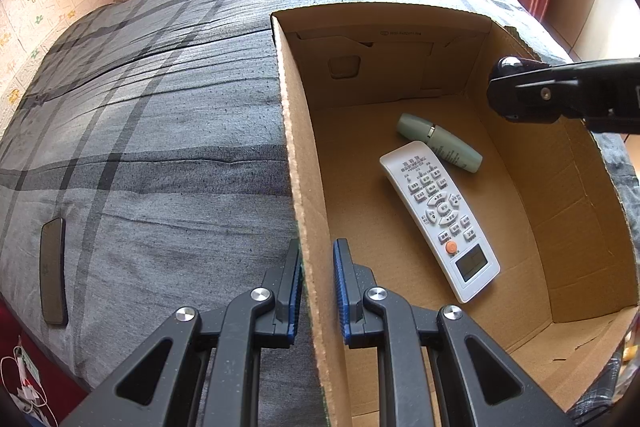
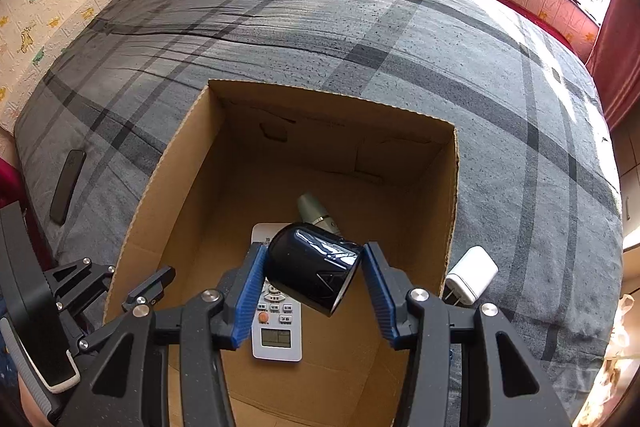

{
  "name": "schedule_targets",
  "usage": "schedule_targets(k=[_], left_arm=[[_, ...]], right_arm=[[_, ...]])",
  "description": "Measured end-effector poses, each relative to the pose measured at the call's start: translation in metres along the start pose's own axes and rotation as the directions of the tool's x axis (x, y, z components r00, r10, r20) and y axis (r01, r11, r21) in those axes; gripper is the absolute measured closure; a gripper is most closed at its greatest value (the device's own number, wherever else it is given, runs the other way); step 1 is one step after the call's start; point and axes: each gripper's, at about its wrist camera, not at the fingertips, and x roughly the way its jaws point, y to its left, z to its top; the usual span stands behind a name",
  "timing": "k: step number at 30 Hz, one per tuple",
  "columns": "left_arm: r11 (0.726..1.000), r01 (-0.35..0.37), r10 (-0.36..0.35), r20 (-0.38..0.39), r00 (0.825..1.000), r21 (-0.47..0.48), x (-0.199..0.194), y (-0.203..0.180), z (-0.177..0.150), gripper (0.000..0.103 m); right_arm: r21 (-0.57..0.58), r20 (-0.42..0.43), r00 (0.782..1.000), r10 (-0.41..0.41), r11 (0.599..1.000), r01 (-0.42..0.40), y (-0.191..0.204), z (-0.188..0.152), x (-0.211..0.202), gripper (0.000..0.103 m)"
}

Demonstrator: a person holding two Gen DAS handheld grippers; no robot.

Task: Organize rigid objects
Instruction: 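Carry the black cup into the box with the right gripper and release it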

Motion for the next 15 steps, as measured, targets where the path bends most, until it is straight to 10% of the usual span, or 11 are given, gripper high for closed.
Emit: schedule_targets(k=[15], left_arm=[[1.0, -0.001, 0.001, 0.001, 1.0, 0.001, 0.0, -0.001, -0.001, 0.086]], right_arm=[[0.021, -0.117, 0.993, -0.02, 1.0, 0.023, 0.002, 0.002, 0.063, 0.05]])
